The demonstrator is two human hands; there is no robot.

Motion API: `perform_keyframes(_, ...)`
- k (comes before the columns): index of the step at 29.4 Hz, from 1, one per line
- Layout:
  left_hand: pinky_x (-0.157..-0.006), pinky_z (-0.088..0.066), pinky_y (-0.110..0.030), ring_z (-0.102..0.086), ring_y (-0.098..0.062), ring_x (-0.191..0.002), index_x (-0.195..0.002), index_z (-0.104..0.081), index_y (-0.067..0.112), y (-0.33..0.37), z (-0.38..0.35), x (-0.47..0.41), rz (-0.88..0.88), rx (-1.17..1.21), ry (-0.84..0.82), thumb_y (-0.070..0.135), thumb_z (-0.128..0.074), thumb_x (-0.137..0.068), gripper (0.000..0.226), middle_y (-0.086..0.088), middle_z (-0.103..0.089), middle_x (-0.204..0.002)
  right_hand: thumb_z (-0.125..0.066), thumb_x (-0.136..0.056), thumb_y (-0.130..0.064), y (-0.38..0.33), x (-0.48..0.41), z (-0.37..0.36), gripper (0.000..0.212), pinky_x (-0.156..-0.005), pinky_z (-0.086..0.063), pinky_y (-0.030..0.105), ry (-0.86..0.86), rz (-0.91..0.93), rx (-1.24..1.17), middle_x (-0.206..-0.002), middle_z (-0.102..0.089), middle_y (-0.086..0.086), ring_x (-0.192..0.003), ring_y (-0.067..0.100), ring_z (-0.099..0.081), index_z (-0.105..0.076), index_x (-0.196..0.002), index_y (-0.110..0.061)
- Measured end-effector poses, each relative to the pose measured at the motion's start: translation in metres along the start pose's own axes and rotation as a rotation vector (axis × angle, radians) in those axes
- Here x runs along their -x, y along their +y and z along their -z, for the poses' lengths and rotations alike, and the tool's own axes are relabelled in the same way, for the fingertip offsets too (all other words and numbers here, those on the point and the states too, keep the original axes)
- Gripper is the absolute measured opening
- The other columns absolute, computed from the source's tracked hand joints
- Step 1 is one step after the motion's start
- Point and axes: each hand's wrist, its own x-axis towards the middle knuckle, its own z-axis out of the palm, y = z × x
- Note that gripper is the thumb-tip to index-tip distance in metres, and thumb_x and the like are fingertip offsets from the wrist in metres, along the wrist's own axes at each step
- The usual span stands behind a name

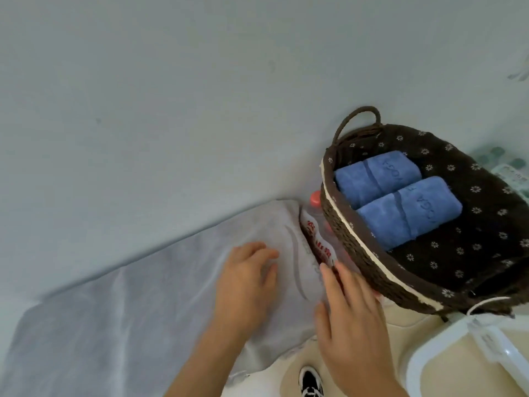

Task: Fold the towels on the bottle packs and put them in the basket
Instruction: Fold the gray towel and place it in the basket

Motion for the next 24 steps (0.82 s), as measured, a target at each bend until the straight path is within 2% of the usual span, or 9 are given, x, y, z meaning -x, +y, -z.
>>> perform_keyframes(2,-0.088,-0.048,-0.026,-0.061,-0.024,-0.100,-0.105,-0.070,0.026,-0.018,0.003,0.041,0.007,-0.054,-0.002,0.037,-0.051,-0.082,0.031,-0.002,-0.066,-0.114,-0.041,-0.086,-0.032,-0.009,-0.007,-0.001,0.050,-0.101,-0.035,0.042,-0.061,0.144,-0.006,-0.139,-0.052,0.012,-0.129,0.028,-0.045,-0.054,-0.133,-0.018)
perform_keyframes(4,-0.091,-0.049,-0.028,-0.059,-0.021,-0.106,-0.111,-0.065,0.031,-0.036,0.012,0.072,0.089,-0.033,0.013,0.041,-0.049,-0.082,0.035,-0.001,-0.063,-0.121,-0.037,-0.090,-0.038,-0.021,-0.012,-0.007,0.049,-0.102,-0.034,0.039,-0.160,0.242,0.027,-0.140,-0.052,0.011,-0.133,0.026,-0.041,-0.050,-0.135,-0.024)
perform_keyframes(6,-0.094,-0.041,-0.020,-0.054,-0.014,-0.107,-0.113,-0.062,0.032,-0.058,0.026,0.094,0.183,0.001,0.117,0.039,-0.049,-0.081,0.036,0.000,-0.062,-0.122,-0.026,-0.095,-0.045,-0.031,-0.015,-0.013,0.048,-0.097,-0.042,0.044,-0.260,0.289,0.066,-0.140,-0.052,0.010,-0.132,0.026,-0.044,-0.046,-0.136,-0.028)
perform_keyframes(8,-0.094,-0.034,-0.016,-0.054,-0.016,-0.106,-0.111,-0.066,0.025,-0.082,0.045,0.111,0.308,-0.011,0.243,0.036,-0.049,-0.081,0.036,-0.001,-0.062,-0.119,-0.014,-0.098,-0.048,-0.040,-0.015,-0.022,0.054,-0.093,-0.044,0.047,-0.326,0.303,0.102,-0.140,-0.053,0.008,-0.129,0.025,-0.048,-0.047,-0.136,-0.030)
perform_keyframes(11,-0.094,-0.035,-0.024,-0.056,-0.028,-0.106,-0.111,-0.068,0.018,-0.122,0.074,0.138,0.526,-0.095,0.353,0.031,-0.050,-0.082,0.036,-0.005,-0.062,-0.119,-0.005,-0.096,-0.053,-0.061,-0.011,-0.036,0.065,-0.093,-0.037,0.048,-0.367,0.352,0.123,-0.139,-0.053,0.009,-0.128,0.025,-0.047,-0.051,-0.135,-0.028)
perform_keyframes(14,-0.092,-0.042,-0.043,-0.056,-0.038,-0.106,-0.112,-0.066,0.012,-0.164,0.098,0.169,0.691,-0.221,0.390,0.035,-0.040,-0.081,0.046,-0.017,-0.061,-0.120,-0.018,-0.097,-0.050,-0.092,-0.004,-0.048,0.054,-0.091,-0.038,0.050,-0.395,0.433,0.105,-0.136,-0.056,0.011,-0.126,0.026,-0.047,-0.051,-0.133,-0.027)
perform_keyframes(18,-0.093,-0.041,-0.050,-0.050,-0.038,-0.116,-0.119,-0.059,0.015,-0.203,0.117,0.203,0.980,-0.254,0.460,0.027,-0.050,-0.084,0.038,-0.013,-0.055,-0.127,-0.034,-0.088,-0.056,-0.121,0.013,-0.062,0.056,-0.096,-0.032,0.050,-0.458,0.570,0.146,-0.143,-0.050,0.009,-0.133,0.024,-0.039,-0.046,-0.136,-0.030)
perform_keyframes(21,-0.099,-0.037,-0.049,-0.047,-0.036,-0.120,-0.128,-0.052,0.020,-0.215,0.121,0.218,1.052,-0.100,0.478,0.023,-0.058,-0.091,0.038,-0.011,-0.051,-0.134,-0.040,-0.081,-0.064,-0.131,0.029,-0.074,0.066,-0.100,-0.025,0.052,-0.536,0.678,0.233,-0.151,-0.040,0.006,-0.138,0.023,-0.033,-0.042,-0.140,-0.035)
perform_keyframes(24,-0.094,-0.046,-0.051,-0.054,-0.033,-0.113,-0.133,-0.049,0.021,-0.223,0.124,0.229,1.192,0.241,0.608,0.032,-0.063,-0.088,0.048,-0.006,-0.055,-0.131,-0.047,-0.073,-0.074,-0.129,0.037,-0.083,0.085,-0.103,-0.022,0.054,-0.574,0.756,0.339,-0.158,-0.025,0.007,-0.143,0.025,-0.025,-0.031,-0.147,-0.036)
